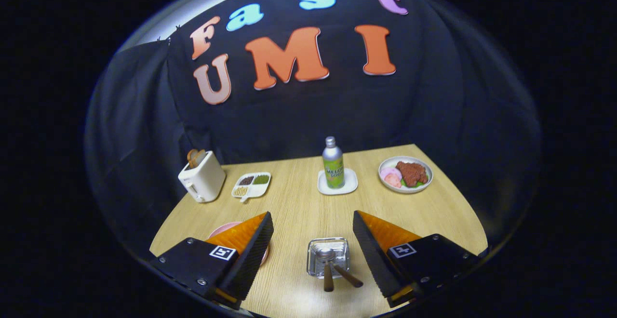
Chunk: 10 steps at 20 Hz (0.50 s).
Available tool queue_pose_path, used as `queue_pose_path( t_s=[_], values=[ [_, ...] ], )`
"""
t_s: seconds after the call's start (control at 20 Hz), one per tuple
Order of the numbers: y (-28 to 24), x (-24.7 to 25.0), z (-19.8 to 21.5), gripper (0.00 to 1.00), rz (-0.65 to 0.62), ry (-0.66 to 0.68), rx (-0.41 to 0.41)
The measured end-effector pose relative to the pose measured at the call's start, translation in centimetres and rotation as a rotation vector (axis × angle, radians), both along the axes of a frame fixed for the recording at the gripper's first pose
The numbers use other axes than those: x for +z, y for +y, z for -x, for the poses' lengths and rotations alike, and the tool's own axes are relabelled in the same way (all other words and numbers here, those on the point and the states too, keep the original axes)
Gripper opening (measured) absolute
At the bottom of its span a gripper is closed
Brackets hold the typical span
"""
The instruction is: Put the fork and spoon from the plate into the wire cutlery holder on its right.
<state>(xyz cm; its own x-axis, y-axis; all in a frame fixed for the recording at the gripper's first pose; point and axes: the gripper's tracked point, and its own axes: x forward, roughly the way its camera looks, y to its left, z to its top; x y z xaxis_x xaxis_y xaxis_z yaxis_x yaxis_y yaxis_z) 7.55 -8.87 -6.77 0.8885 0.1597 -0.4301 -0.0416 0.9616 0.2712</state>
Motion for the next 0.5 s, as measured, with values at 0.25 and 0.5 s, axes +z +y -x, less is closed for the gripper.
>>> queue_pose_path(
  t_s=[0.25,0.5],
  values=[
    [-4.3,1.2,2.2,0.98,0.027,-0.182,-0.159],
    [-7.2,3.2,4.5,0.99,0.093,-0.303,-0.259]
  ],
)
